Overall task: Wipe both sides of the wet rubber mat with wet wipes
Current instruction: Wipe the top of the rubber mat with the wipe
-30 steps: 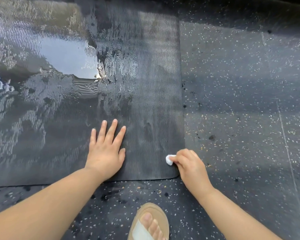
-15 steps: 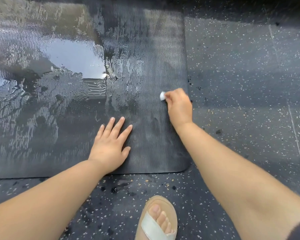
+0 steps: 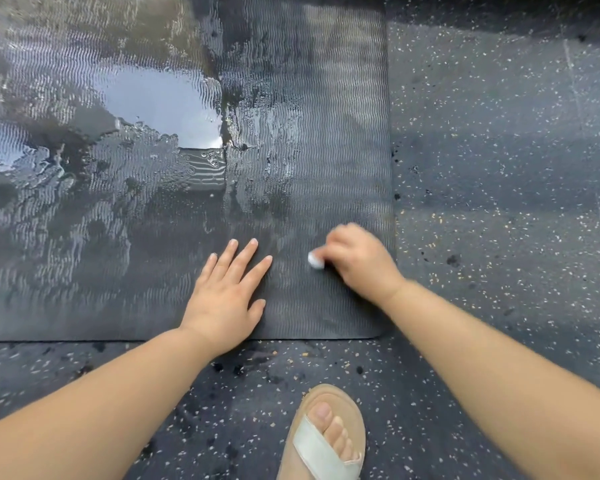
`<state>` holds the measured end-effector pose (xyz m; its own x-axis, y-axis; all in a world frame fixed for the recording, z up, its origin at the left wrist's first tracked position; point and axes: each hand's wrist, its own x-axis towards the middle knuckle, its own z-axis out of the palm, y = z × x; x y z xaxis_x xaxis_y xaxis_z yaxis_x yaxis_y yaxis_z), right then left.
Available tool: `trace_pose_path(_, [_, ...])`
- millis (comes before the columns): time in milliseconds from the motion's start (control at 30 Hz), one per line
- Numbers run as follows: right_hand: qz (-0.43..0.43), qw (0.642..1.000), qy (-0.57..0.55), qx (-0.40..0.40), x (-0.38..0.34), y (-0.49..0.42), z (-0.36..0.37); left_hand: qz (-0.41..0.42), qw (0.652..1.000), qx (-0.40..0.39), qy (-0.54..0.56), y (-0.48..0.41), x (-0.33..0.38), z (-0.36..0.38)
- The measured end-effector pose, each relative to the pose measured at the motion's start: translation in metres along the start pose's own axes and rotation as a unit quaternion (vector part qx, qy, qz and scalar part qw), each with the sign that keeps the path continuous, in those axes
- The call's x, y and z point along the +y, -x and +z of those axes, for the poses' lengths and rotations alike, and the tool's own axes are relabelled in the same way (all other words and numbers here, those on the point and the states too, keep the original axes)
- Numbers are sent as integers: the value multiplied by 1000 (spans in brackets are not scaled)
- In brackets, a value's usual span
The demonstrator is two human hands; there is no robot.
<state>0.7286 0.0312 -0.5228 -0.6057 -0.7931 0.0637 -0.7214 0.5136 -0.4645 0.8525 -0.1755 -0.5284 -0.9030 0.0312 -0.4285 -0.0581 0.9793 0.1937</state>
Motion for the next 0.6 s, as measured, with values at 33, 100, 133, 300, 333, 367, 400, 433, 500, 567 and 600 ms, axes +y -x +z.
trace_pose_path(33, [39, 999, 11, 29, 12, -22, -3, 2, 1000, -6, -2, 1, -2, 0])
trace_pose_path(100, [148, 985, 21, 80, 34, -63, -7, -2, 1000, -12, -7, 3, -5, 0])
trace_pose_path(133, [197, 976, 22, 93, 43, -78, -8, -17, 1000, -8, -10, 5, -8, 0])
trace_pose_path(300, [226, 965, 26, 131, 8, -67, 15, -111, 994, 25, -8, 18, -23, 7])
trace_pose_path(333, [186, 974, 13, 130, -12, -47, 23, -108, 994, 28, -5, 19, -24, 9])
trace_pose_path(367, [152, 981, -3, 117, -32, -24, 29, -104, 994, 33, 2, 19, -24, 11])
trace_pose_path(400, [126, 988, -23, 90, -50, -2, 35, -102, 994, 38, 10, 19, -22, 11])
trace_pose_path(433, [103, 992, -42, 58, -64, 19, 39, -102, 994, 43, 18, 19, -21, 12])
trace_pose_path(500, [57, 996, -66, -9, -79, 47, 42, -102, 993, 53, 29, 19, -20, 12])
trace_pose_path(567, [-12, 997, -61, -52, -71, 44, 36, -100, 993, 55, 27, 20, -21, 12])
trace_pose_path(600, [-43, 996, -51, -60, -62, 33, 31, -98, 993, 53, 25, 20, -22, 12])
